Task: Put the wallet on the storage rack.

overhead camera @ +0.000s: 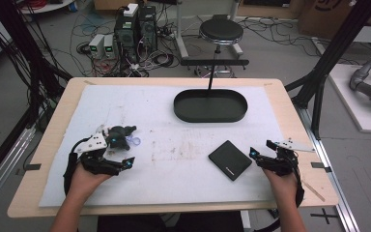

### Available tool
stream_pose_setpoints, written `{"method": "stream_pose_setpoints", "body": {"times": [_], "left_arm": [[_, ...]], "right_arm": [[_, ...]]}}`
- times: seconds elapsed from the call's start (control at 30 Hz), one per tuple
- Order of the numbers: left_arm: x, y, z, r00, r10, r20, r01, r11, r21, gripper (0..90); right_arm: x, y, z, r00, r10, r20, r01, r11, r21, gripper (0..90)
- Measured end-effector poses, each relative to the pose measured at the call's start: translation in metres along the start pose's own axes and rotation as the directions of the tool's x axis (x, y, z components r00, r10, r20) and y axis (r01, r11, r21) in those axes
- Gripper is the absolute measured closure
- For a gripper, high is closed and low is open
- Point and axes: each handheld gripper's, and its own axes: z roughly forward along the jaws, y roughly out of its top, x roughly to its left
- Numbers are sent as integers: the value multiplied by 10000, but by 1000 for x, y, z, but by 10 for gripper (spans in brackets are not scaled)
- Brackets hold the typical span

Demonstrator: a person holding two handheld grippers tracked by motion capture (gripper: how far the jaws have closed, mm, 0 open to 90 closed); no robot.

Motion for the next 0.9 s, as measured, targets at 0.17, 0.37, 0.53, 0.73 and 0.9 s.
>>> {"method": "stream_pose_setpoints", "body": {"times": [0.17, 0.37, 0.53, 0.73, 0.9], "left_arm": [[2, 1, 2, 9999, -169, 22, 170, 9997, -159, 159], [0, 8, 12, 9986, -270, 458, 288, 9989, -383, 152], [-4, 20, 33, 9972, -159, 728, 185, 9992, -346, 151], [-16, 42, 75, 9908, 52, 1352, -12, 9996, -298, 151], [-27, 49, 106, 9803, -35, 1976, 30, 10000, 28, 151]], "right_arm": [[-1, -1, 1, 9998, 33, -171, -32, 10000, 62, 202], [0, -3, -6, 10000, -22, -75, 22, 10000, 18, 202], [2, -6, -14, 9999, -139, 49, 139, 9999, -6, 202], [-7, -12, -28, 9995, 100, 291, -96, 9998, -159, 202], [-15, -17, -37, 9979, 433, 472, -422, 9988, -243, 202]]}}
